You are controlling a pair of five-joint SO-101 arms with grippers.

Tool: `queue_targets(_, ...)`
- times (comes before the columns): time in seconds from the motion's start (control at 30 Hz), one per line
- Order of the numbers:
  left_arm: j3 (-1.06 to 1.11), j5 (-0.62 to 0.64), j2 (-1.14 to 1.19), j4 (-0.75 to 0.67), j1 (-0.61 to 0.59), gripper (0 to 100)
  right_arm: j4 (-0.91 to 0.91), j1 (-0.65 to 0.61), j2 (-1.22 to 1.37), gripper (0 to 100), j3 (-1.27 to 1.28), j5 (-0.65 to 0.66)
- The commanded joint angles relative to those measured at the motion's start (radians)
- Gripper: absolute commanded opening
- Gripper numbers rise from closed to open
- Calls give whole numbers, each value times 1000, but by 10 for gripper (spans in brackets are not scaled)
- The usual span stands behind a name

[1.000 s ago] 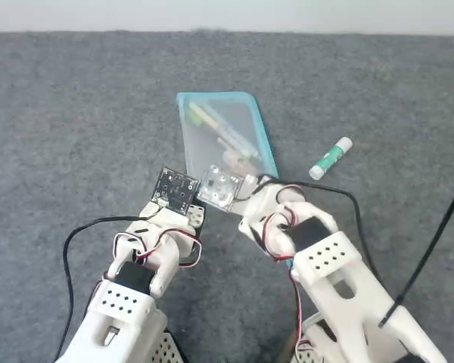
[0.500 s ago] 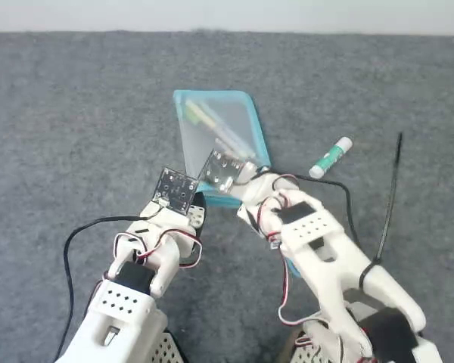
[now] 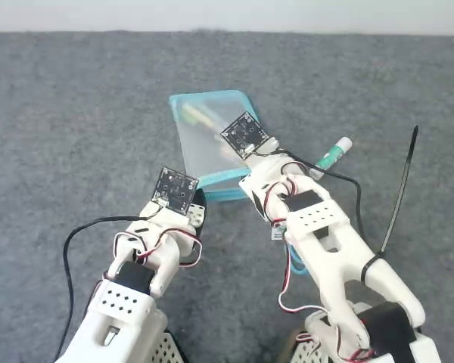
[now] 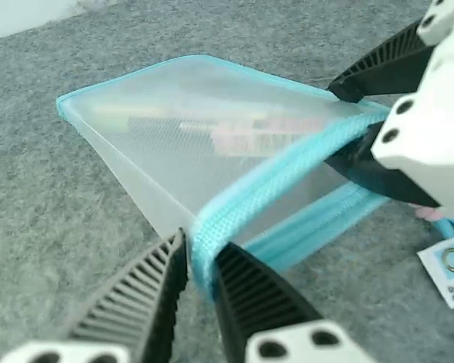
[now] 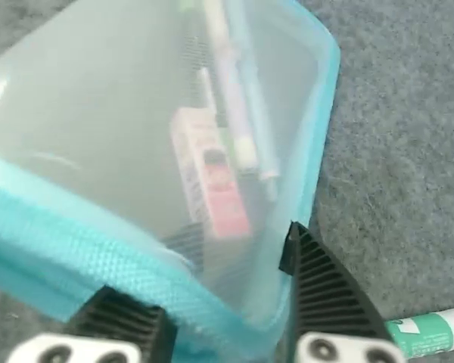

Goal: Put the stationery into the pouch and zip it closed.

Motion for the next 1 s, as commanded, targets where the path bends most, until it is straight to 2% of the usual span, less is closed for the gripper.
queue_targets(0.0, -18, -5, -21, 12, 5, 12, -27, 44, -13, 0, -75, -8)
queue_targets(0.07, -18, -5, -21, 12, 5, 12, -24, 42, -15, 27, -74, -5)
queue_targets(0.23, -18, -5, -21, 12, 5, 12, -18, 41, -16, 6, -34, 41)
queue_targets(0.37, -18, -5, -21, 12, 5, 12, 94, 36, -39, 6, -23, 66)
queue_targets(0.57, -18, -5, -21, 12, -2, 12, 248, 38, -249, 6, 15, 63)
queue_targets(0.83, -18, -5, -21, 12, -3, 12, 361, 30, -575, 6, 121, 63)
queue_targets(0.97, -18, -5, -21, 12, -3, 12, 372, 7, -627, 6, 144, 64)
